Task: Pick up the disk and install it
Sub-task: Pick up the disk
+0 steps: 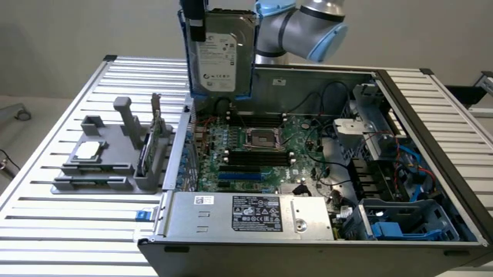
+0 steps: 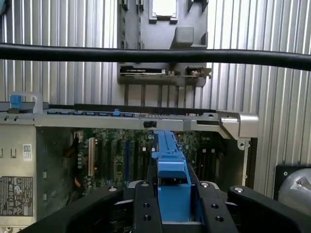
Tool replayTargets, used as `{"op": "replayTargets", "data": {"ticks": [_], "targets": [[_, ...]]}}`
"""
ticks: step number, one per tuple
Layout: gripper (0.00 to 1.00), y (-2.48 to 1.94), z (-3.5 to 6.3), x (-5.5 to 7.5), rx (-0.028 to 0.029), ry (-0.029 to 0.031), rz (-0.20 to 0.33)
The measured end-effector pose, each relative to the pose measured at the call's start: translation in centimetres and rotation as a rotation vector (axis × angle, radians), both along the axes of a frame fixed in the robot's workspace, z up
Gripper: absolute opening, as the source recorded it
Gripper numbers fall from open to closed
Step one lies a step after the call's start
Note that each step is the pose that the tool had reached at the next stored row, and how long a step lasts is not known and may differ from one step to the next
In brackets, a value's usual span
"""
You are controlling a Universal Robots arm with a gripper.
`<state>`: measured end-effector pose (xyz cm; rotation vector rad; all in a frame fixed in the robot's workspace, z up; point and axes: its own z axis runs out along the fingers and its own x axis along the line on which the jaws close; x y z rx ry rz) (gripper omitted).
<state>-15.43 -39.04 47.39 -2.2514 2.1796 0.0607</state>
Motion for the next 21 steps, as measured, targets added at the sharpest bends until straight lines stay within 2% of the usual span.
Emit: {"op": "replayTargets", "data": {"ticks": [6, 11, 21], "targets": [[0.33, -0.67, 0.11, 2.7, 0.0055, 0.0000, 0.000], [0.33, -1.42, 0.18, 5.0, 0.0074, 0.0000, 0.000], [0.33, -3.53, 0.19, 9.0, 0.0077, 0.0000, 0.000]]}}
